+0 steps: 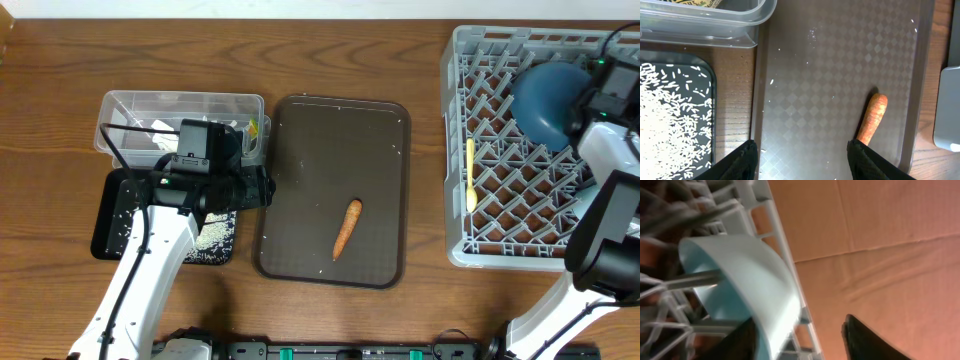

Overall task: Sort waste into correct bins and load items into the dishwasher rack
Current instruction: 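Carry the bowl right and place it in the rack, then reach the left gripper to the carrot on the brown tray and grasp it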

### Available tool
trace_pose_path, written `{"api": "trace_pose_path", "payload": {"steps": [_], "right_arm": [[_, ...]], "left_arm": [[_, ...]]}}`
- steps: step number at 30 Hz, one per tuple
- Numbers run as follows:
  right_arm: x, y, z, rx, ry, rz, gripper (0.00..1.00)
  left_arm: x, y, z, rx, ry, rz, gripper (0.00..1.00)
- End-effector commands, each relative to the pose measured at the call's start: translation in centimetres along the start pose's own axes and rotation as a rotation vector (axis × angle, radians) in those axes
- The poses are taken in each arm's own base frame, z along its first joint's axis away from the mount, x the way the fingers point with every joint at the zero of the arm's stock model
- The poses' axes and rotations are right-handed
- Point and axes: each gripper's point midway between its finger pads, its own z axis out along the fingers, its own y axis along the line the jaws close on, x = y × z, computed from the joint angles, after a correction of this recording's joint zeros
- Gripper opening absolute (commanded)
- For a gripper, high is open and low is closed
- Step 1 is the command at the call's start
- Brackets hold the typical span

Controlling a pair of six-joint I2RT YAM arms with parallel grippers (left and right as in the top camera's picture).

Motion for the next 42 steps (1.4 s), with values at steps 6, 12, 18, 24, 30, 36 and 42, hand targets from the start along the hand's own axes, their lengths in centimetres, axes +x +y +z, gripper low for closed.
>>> {"api": "trace_pose_path", "payload": {"steps": [6,12,18,24,30,36,42], "right_arm": [[-1.1,-1.7,-2.6,0.024,-0.032,0.14,0.93],[-3.1,-3.5,-6.6,-0.187,-0.169,0.204,0.96],[-2.2,1.6,-14.3,-0.788,-0.242,0.206,0.9],[1.3,6.1,-23.9,-1.381,-0.1,0.225,0.86],[4.3,7.9,-28.5,-1.513,-0.007,0.091,0.88],[5.3,8.8,-30.9,-1.53,-0.007,0.005,0.9],[5.5,9.1,-31.5,-1.534,-0.012,-0.014,0.9]], "left_arm": [[-0.3,0.2,-0.2,-0.012,-0.011,-0.004,0.6],[-0.3,0.2,-0.2,-0.012,-0.011,-0.004,0.6],[-0.6,0.1,-0.2,-0.009,-0.022,0.0,0.6],[-1.3,0.6,-0.1,-0.048,-0.052,0.015,0.59],[-0.4,-1.0,1.2,-0.066,-0.021,0.133,0.6],[1.5,-5.0,4.2,-0.016,0.046,0.265,0.64],[4.4,-8.8,8.2,0.03,0.122,0.398,0.64]]}}
